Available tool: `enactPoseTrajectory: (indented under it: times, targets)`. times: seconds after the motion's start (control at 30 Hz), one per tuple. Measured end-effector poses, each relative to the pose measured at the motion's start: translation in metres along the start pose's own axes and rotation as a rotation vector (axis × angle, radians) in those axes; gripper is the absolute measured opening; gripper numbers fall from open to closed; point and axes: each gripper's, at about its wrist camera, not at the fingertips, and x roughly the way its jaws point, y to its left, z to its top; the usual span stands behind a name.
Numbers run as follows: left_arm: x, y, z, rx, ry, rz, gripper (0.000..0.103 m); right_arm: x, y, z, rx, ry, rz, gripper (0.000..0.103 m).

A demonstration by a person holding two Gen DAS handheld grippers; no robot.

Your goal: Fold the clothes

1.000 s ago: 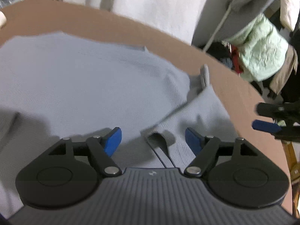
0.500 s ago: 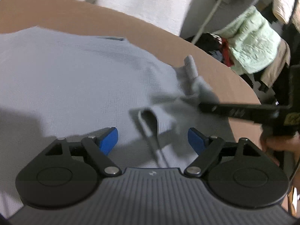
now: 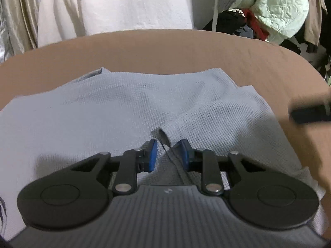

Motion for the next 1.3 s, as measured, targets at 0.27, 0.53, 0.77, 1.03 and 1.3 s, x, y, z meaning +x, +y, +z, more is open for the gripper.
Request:
enactPoseTrajectory:
  times: [0.27,0.53,0.77,1.03,1.3]
  targets:
    - [0.006,0.008,0.009,-0.02,0.035,0.013,0.024,-0.002,0.015,-0.053,-0.113,0.202,-0.191,0.025]
    - [-0.047,0.043,-0.006,-0.041,-0.014,0.002,0.049,-0.015,0.013,-0.045,-0.103,0.13,-0.125,0.062]
    - [-0.11,0.109,-0.056,0.005,0.003,0.119,0.055,-0.007,-0.019,-0.033,0.022,0.089,-0.035,0.066]
    - [-0.149,0.234,-0.124,-0.185,0.077,0.254,0.034,0.025,-0.027,-0.026,0.099,0.036,0.078,0.066]
    - [-0.144,0.237,-0.17,-0.219,0.074,0.215,0.037,0.044,0.012,-0.038,-0.224,0.051,-0.048,0.015]
